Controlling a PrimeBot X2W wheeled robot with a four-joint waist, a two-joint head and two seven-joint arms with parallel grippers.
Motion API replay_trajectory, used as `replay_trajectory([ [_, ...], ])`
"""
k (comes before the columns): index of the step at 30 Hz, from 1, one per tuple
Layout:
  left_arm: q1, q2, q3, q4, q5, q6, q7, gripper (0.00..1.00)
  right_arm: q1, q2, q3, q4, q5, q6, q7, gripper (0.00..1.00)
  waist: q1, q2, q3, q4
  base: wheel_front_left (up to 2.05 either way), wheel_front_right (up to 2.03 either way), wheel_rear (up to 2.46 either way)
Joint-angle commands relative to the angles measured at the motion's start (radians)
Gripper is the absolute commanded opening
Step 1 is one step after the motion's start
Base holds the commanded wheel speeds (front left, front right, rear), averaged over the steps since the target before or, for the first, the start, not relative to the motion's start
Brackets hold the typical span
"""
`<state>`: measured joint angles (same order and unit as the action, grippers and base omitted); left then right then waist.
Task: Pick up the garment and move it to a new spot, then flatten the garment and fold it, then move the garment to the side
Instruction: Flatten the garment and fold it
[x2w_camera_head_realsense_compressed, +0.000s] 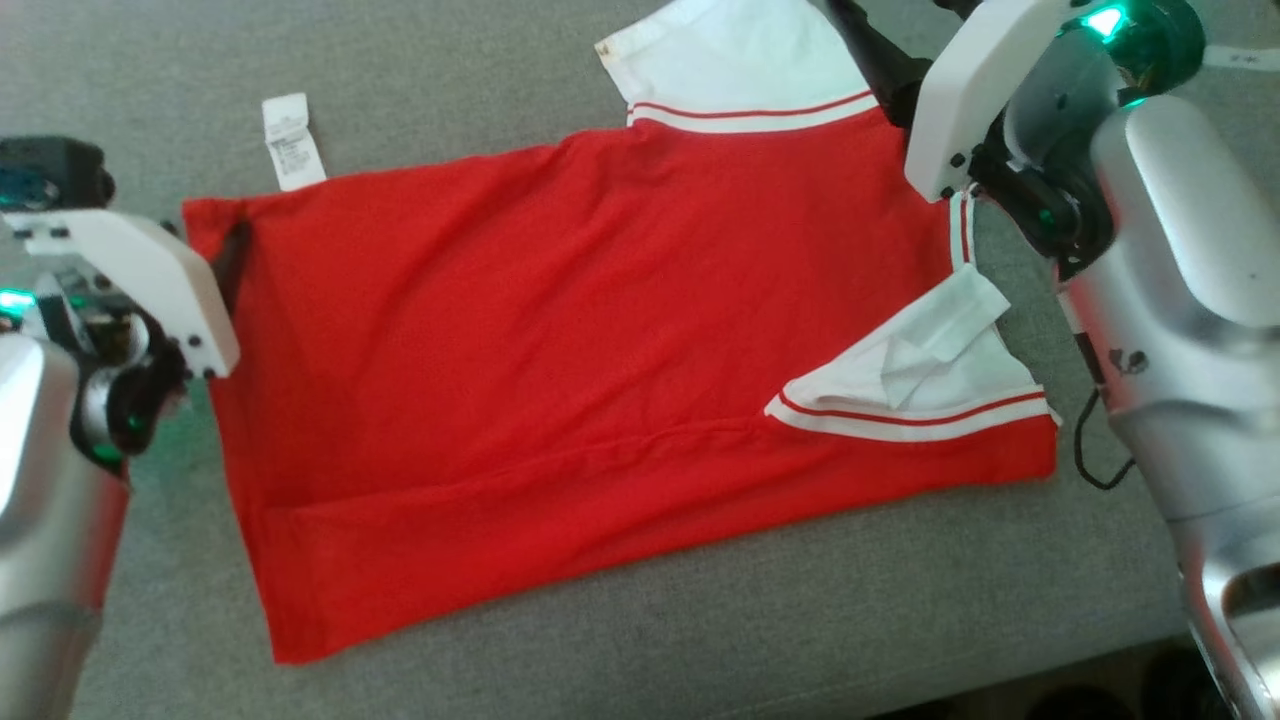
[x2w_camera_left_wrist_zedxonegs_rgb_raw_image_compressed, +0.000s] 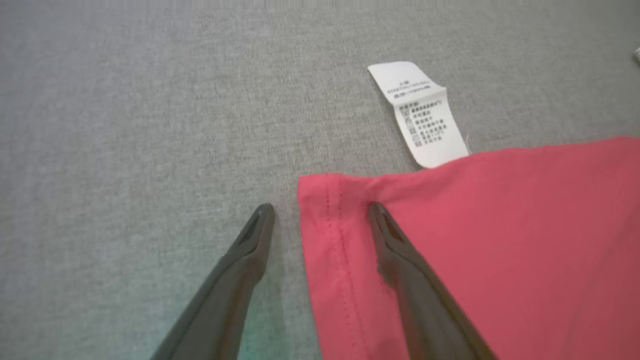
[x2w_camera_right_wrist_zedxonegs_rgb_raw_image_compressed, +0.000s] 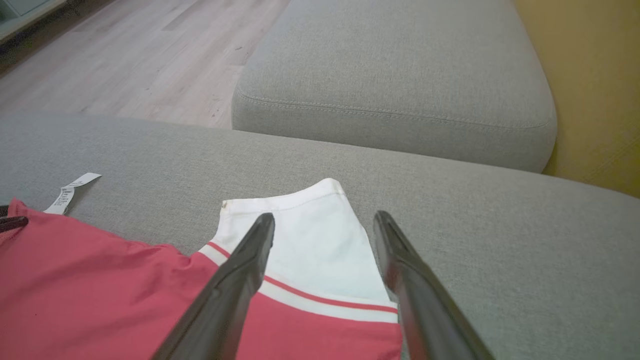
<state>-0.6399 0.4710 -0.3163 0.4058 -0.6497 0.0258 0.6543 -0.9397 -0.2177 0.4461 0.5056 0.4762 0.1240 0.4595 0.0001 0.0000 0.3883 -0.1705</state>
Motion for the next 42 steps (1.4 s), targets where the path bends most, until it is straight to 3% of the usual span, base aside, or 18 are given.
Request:
replay_trajectory([
  [1, -0.056, 0.057, 0.040, -0.006, 0.018, 0.007, -0.005, 1.00, -0.041, 0.008, 0.012, -0.014, 0.016, 0.007, -0.019, 1.00, -0.0001, 0.0000, 0.021, -0.006, 0.00, 0.00, 0.00],
  [5, -0.065, 0.054, 0.026, 0.032, 0.025, 0.015, 0.014, 1.00, -0.059, -0.002, 0.034, 0.028, 0.039, 0.007, -0.044, 1.00, -0.0001, 0.0000, 0.037, -0.001, 0.00, 0.00, 0.00],
  [6, -0.063, 0.047, 0.023, 0.040, 0.011, 0.014, 0.041, 0.68, -0.064, -0.005, 0.037, 0.037, 0.044, 0.007, -0.049, 1.00, -0.0001, 0.0000, 0.040, 0.002, 0.00, 0.00, 0.00],
  [7, -0.060, 0.044, 0.017, 0.044, 0.002, 0.012, 0.071, 0.29, -0.068, -0.008, 0.041, 0.044, 0.048, 0.007, -0.054, 1.00, -0.0001, 0.0000, 0.041, 0.005, 0.00, 0.00, 0.00],
  [8, -0.058, 0.046, 0.007, 0.044, -0.001, 0.011, 0.101, 0.00, -0.074, -0.013, 0.043, 0.051, 0.052, 0.007, -0.058, 1.00, -0.0001, 0.0000, 0.043, 0.010, 0.00, 0.00, 0.00],
  [11, -0.061, 0.050, -0.004, 0.016, -0.003, 0.012, 0.136, 0.00, -0.092, -0.026, 0.045, 0.070, 0.062, 0.007, -0.066, 1.00, -0.0001, 0.0000, 0.049, 0.027, 0.00, 0.00, 0.00],
  [16, -0.074, 0.034, -0.018, -0.048, 0.003, -0.008, 0.099, 0.00, -0.132, -0.036, 0.045, 0.115, 0.066, 0.007, -0.064, 1.00, -0.0001, 0.0000, 0.067, 0.070, 0.00, 0.00, 0.00],
  [24, -0.135, -0.073, -0.068, -0.106, 0.012, -0.078, -0.041, 0.00, -0.237, -0.048, -0.009, 0.350, 0.022, 0.007, -0.087, 1.00, -0.0001, 0.0000, 0.117, 0.209, 0.00, 0.00, 0.00],
  [33, -0.196, -0.162, -0.125, -0.094, 0.031, -0.124, -0.180, 0.00, -0.318, -0.071, -0.020, 0.548, -0.030, 0.007, -0.065, 1.00, -0.0001, 0.0000, 0.153, 0.306, 0.00, 0.00, 0.00],
  [34, -0.201, -0.166, -0.129, -0.087, 0.034, -0.126, -0.193, 0.00, -0.323, -0.067, -0.012, 0.564, -0.031, 0.007, -0.045, 0.88, -0.0001, 0.0000, 0.155, 0.308, 0.00, 0.00, 0.00],
  [35, -0.205, -0.170, -0.132, -0.078, 0.036, -0.128, -0.202, 0.00, -0.327, -0.064, 0.001, 0.572, -0.031, 0.007, -0.029, 0.04, -0.0001, 0.0000, 0.157, 0.308, 0.00, 0.00, 0.00],
  [38, -0.217, -0.169, -0.129, -0.052, 0.045, -0.129, -0.237, 0.00, -0.334, -0.059, 0.045, 0.562, -0.022, 0.007, -0.005, 0.00, -0.0001, 0.0000, 0.157, 0.294, 0.00, 0.00, 0.00],
  [42, -0.221, -0.154, -0.111, -0.011, 0.054, -0.117, -0.282, 0.00, -0.340, -0.074, 0.064, 0.527, 0.010, 0.007, -0.065, 0.00, -0.0001, 0.0000, 0.143, 0.263, 0.00, 0.00, 0.00],
])
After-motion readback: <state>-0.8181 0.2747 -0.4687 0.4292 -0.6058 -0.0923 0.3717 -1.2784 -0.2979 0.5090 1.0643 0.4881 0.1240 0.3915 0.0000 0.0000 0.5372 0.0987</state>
